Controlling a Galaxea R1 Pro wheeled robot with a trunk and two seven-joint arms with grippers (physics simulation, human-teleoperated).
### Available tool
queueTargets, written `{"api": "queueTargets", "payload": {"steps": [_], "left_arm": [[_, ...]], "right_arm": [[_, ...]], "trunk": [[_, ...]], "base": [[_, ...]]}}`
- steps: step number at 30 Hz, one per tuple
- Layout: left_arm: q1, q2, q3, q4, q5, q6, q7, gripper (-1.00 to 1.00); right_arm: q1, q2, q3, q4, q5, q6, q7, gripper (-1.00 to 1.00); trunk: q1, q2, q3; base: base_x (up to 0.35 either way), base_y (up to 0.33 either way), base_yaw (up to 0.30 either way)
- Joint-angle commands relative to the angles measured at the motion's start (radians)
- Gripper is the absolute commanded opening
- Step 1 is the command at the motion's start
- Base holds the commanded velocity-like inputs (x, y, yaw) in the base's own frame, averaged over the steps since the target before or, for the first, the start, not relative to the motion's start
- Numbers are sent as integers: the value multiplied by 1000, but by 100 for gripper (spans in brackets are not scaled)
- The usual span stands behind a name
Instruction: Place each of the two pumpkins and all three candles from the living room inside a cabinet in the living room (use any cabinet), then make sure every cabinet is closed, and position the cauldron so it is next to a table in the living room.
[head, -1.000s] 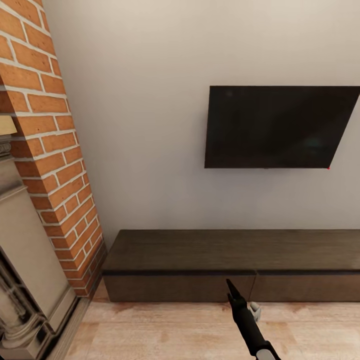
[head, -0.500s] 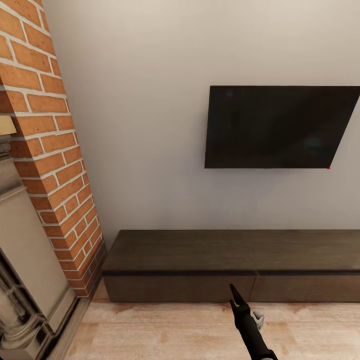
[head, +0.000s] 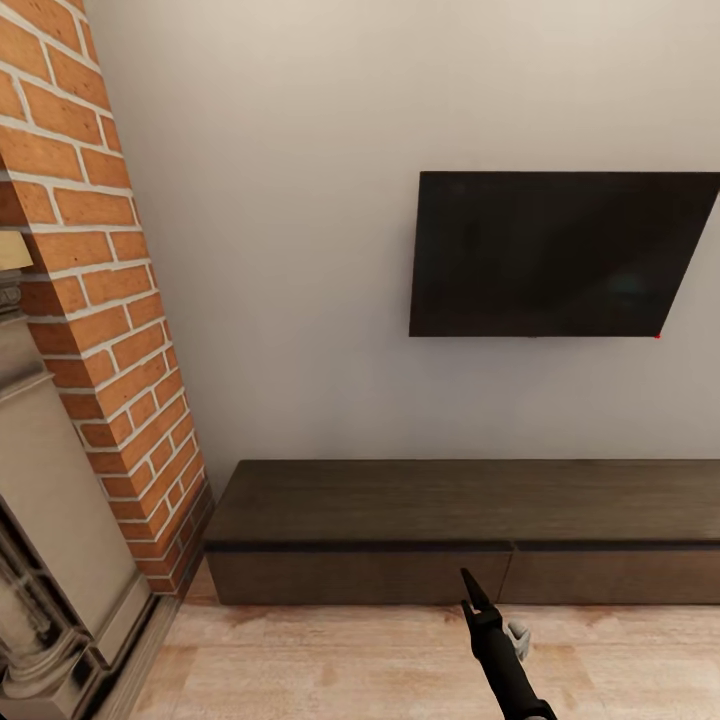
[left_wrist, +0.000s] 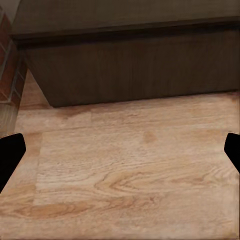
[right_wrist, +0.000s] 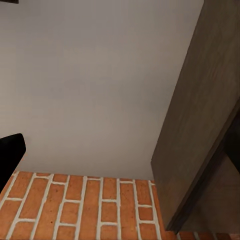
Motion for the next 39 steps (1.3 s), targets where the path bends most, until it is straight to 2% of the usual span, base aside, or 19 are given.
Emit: {"api": "queueTargets", "payload": {"steps": [1, 5, 11, 18, 28, 39], "left_arm": [[6, 1, 0, -18, 0, 26, 1, 100], [13, 1, 3, -35, 2, 53, 0, 100], [15, 1, 7, 29, 4, 64, -3, 100], [14, 1, 9, 64, 2, 31, -3, 100], [13, 0, 6, 187, 3, 14, -8, 100], [11, 1, 11, 205, 8, 9, -114, 100]], "right_arm": [[0, 1, -3, 0, -7, 10, 3, 100], [0, 1, -3, 0, -7, 9, 2, 100], [0, 1, -3, 0, -6, 9, 1, 100], [0, 0, -3, 0, -5, 9, -1, 100], [0, 0, -3, 0, -4, 6, -2, 100], [0, 1, -3, 0, -2, 4, -2, 100]], "trunk": [[0, -1, -1], [0, -1, -1], [0, -1, -1], [27, -50, -23], [65, -120, -54], [107, -197, -89]], "base": [[0, 0, 0], [0, 0, 0], [0, 0, 0], [0, 0, 0], [0, 0, 0], [0, 0, 0]]}}
